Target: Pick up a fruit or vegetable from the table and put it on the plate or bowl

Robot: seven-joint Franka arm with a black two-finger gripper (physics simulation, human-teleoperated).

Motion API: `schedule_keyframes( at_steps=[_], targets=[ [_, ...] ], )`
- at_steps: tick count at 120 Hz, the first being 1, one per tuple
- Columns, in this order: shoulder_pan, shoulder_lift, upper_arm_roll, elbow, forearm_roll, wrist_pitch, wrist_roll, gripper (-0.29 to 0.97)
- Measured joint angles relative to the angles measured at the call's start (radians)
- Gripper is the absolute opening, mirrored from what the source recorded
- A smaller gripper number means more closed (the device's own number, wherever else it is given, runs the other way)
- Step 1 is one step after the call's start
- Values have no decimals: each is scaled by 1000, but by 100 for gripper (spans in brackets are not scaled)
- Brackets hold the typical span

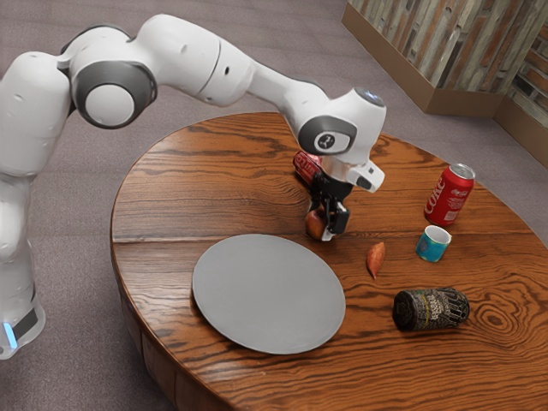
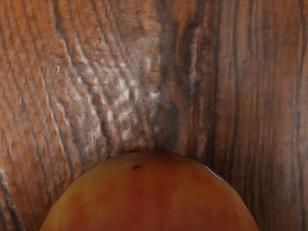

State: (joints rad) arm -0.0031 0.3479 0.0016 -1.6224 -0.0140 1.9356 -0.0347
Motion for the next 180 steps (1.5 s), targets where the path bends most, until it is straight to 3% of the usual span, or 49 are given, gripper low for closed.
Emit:
schedule_keyframes(
  at_steps=[26,48,76,110,131,180],
  targets=[
    [0,8,1,0,-3,7,2,40],
    [1,-32,-11,-1,4,5,2,33],
    [-3,-232,-130,-83,8,-39,3,34],
    [14,-439,-223,-327,6,-27,8,34],
    [0,-546,-348,-434,-20,-16,8,34],
    [1,-560,-394,-470,-46,-8,9,34]
  ],
)
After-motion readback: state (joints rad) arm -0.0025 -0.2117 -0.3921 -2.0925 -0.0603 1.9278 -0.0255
